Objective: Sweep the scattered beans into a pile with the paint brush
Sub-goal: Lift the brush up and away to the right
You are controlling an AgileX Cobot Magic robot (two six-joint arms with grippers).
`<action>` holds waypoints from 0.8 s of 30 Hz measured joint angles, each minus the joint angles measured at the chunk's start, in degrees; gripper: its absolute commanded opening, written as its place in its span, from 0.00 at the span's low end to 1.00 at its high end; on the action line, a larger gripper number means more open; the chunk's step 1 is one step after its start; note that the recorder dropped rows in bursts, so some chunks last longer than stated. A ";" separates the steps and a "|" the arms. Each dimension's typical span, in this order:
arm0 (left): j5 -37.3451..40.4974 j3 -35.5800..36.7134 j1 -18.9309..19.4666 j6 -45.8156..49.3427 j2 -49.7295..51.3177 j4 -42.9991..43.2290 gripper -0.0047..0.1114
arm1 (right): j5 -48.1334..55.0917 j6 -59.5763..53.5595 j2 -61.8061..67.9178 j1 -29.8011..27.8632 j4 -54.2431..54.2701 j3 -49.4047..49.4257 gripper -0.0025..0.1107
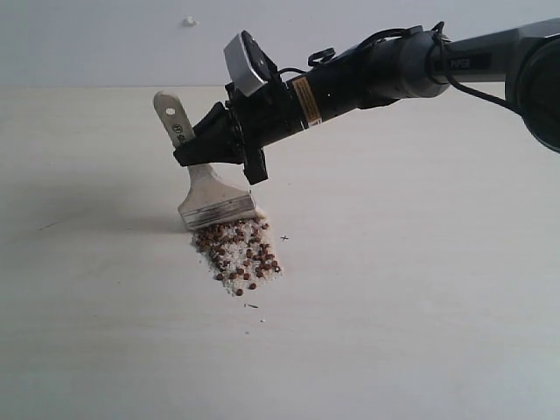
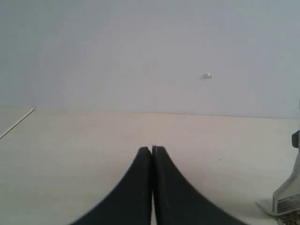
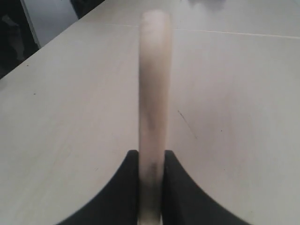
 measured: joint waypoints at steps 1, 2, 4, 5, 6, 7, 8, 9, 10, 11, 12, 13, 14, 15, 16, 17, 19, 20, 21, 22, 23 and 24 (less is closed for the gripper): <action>0.00 0.00 0.00 0.00 0.00 0.00 0.04 | 0.00 0.32 -0.16 0.00 0.00 0.00 0.02; 0.00 0.00 0.00 0.00 0.00 0.00 0.04 | 0.00 0.27 -0.57 0.00 -0.13 0.00 0.02; 0.00 0.00 0.00 0.00 0.00 0.00 0.04 | 0.00 -0.43 -1.76 0.00 -0.58 0.00 0.02; 0.00 0.00 0.00 0.00 0.00 0.00 0.04 | 0.00 -0.99 -2.43 0.00 -0.85 0.00 0.02; 0.00 0.00 0.00 0.00 0.00 0.00 0.04 | 0.00 -1.36 -3.14 0.00 -0.98 0.00 0.02; 0.00 0.00 0.00 0.00 0.00 0.00 0.04 | 0.00 -1.91 -4.22 0.00 -1.10 0.00 0.02; 0.00 0.00 0.00 0.00 0.00 0.00 0.04 | 0.00 -2.33 -4.94 0.00 -1.18 0.00 0.02; 0.00 0.00 0.00 0.00 0.00 0.00 0.04 | 0.00 -2.49 -5.83 0.00 -1.18 0.00 0.02; 0.00 0.00 0.00 0.00 0.00 0.00 0.04 | 0.00 -2.62 -6.73 0.00 -1.18 0.00 0.02; 0.00 0.00 0.00 0.00 0.00 0.00 0.04 | 0.00 -2.62 -7.54 0.00 -1.18 0.00 0.02; 0.00 0.00 0.00 0.00 0.00 0.00 0.04 | -0.10 -2.29 -8.15 -0.13 -1.18 0.00 0.02; 0.00 0.00 0.00 0.00 0.00 0.00 0.04 | -0.05 -1.22 -8.83 -0.25 -1.18 0.00 0.02; 0.00 0.00 0.00 0.00 0.00 0.00 0.04 | -0.05 0.20 -9.44 -0.34 -1.18 0.00 0.02; 0.00 0.00 0.00 0.00 0.00 0.00 0.04 | -0.05 1.63 -9.95 -0.45 -1.18 0.00 0.02; 0.00 0.00 0.00 0.00 0.00 0.00 0.04 | -0.05 3.28 -10.41 -0.58 -1.18 0.00 0.02; 0.00 0.00 0.00 0.00 0.00 0.00 0.04 | -0.05 6.02 -10.74 -0.84 -1.18 0.00 0.02; 0.00 0.00 0.00 0.00 0.00 0.00 0.04 | -0.14 10.16 -11.44 -1.20 -1.18 0.00 0.02; 0.00 0.00 0.00 0.00 0.00 0.00 0.04 | -0.14 12.37 -11.73 -1.48 -1.18 0.00 0.02; 0.00 0.00 0.00 0.00 0.00 0.00 0.04 | -0.14 14.41 -12.14 -1.65 -1.18 0.00 0.02; 0.00 0.00 0.00 0.00 0.00 0.00 0.04 | -0.14 16.32 -12.40 -2.06 -1.18 0.00 0.02; 0.00 0.00 0.00 0.00 0.00 0.00 0.04 | -0.14 18.31 -12.70 -2.39 -1.18 0.00 0.02; 0.00 0.00 0.00 0.00 0.00 0.00 0.04 | -0.14 20.28 -13.01 -2.76 -1.18 0.00 0.02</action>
